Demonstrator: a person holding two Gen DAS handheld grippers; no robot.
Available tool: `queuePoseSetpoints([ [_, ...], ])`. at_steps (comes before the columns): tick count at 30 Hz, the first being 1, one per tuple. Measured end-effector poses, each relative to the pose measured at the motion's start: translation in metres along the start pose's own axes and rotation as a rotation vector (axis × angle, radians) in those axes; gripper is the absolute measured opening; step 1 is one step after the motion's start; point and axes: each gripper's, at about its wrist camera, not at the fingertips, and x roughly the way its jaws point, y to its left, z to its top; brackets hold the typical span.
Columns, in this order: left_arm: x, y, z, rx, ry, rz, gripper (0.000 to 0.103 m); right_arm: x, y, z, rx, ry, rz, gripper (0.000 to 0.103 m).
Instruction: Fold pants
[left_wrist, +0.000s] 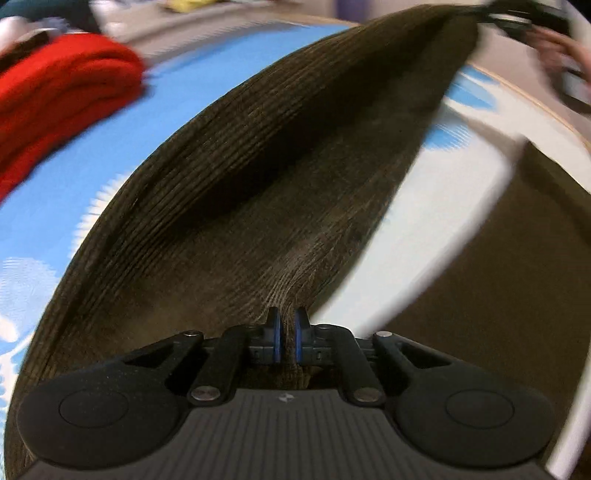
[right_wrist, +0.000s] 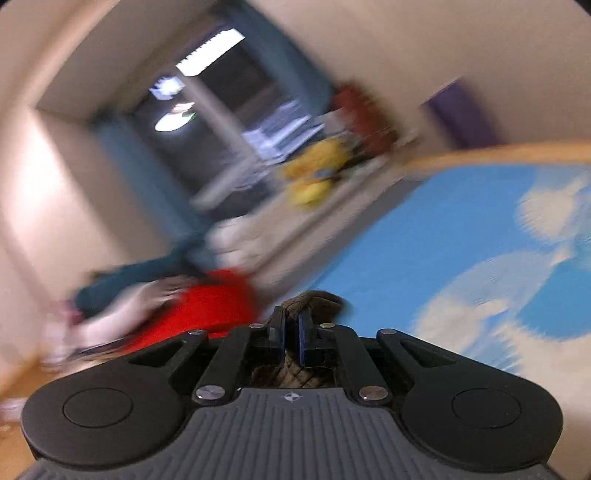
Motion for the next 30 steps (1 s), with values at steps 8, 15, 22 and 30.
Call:
queuePoseSetpoints([
  [8, -0.011, 0.0, -0.015, 0.051, 0.036, -0.121, 0.009, 0.043, -0.021, -0.045, -0.171, 0.193, -0.488, 0.033],
  [15, -0.001, -0.011, -0.006, 0.08, 0.07, -0.129, 0.014, 0.026, -0.066, -0.057, 0.142, 0.252, -0.676, 0.046],
  [22, 0.012, -0.032, 0.003, 0.103, 0.03, -0.088, 0.044, 0.04, -0.07, -0.072, 0.066, 0.271, -0.597, 0.049],
  [30, 0.039, -0.049, 0.019, 0.064, 0.013, -0.068, 0.024, 0.1, -0.084, -0.081, -0.058, 0.444, -0.394, 0.054],
])
